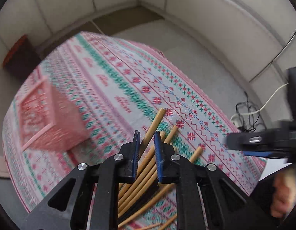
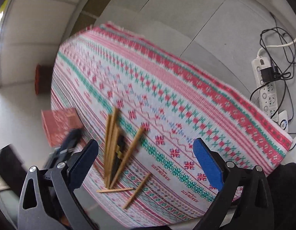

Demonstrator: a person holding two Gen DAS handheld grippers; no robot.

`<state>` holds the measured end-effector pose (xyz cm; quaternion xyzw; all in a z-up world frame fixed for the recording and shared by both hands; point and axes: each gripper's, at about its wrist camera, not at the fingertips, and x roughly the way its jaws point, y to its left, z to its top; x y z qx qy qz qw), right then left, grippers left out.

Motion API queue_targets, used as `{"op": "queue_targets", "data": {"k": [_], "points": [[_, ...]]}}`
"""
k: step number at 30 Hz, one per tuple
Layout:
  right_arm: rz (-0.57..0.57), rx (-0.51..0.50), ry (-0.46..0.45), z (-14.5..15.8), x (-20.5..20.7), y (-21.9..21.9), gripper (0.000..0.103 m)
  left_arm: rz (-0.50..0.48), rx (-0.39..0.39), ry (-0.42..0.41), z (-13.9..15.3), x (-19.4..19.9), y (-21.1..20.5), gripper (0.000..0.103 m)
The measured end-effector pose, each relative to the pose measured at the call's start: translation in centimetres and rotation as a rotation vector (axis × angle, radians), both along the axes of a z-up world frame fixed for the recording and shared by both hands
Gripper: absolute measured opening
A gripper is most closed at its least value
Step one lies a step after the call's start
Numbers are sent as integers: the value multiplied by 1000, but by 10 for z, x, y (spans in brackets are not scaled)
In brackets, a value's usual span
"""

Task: Organize utensils
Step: 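Lower the left tool onto the bamboo chopstick pile and grasp one chopstick, then lift the chopstick upright with the left tool while the right tool grasps another chopstick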

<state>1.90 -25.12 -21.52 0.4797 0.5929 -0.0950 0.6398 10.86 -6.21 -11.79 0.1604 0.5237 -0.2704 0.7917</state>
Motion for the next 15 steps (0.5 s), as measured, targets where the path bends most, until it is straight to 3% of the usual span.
{"op": "queue_targets", "data": {"k": [2,5,9,15], "points": [[38,-6,15,-8,3,16,95,42,-54,-54,22,-16,26,14],[89,9,-18,-9,9,38,86,113,-106,-153,55,-38,65,13],[253,3,-99,6,16,82,66,162,-160,-245,87,-64,92,9],[635,-233,-236,28,16,166,62,230,-246,-368,140,-94,147,7]]}}
